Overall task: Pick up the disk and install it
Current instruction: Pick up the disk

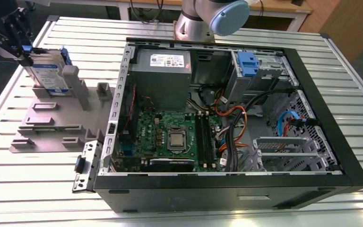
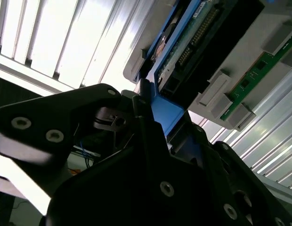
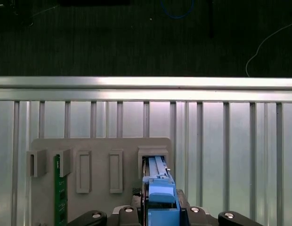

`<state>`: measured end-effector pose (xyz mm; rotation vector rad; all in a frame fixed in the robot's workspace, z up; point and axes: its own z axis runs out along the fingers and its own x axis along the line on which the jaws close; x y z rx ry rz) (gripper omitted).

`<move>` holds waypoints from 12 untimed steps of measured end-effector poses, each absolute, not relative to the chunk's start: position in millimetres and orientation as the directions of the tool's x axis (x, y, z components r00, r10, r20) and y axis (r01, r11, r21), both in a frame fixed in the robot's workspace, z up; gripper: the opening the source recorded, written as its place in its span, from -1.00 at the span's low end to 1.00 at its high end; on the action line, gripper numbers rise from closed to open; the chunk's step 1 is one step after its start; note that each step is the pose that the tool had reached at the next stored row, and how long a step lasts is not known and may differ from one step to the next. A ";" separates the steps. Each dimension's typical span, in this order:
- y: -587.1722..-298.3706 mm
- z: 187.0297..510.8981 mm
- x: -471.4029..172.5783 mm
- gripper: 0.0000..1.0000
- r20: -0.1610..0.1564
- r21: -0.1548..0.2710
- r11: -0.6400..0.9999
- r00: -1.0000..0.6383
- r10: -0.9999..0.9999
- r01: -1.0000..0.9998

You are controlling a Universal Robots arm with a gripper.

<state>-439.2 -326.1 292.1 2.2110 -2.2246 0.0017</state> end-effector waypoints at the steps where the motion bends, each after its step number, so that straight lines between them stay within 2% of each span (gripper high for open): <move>1: -326.1 292.1 -439.2 -0.27 0.004 0.003 0.006 -0.006 -1.000 -1.000; 12: -326.1 292.1 -439.1 -0.27 0.004 0.003 0.006 -0.006 -1.000 -1.000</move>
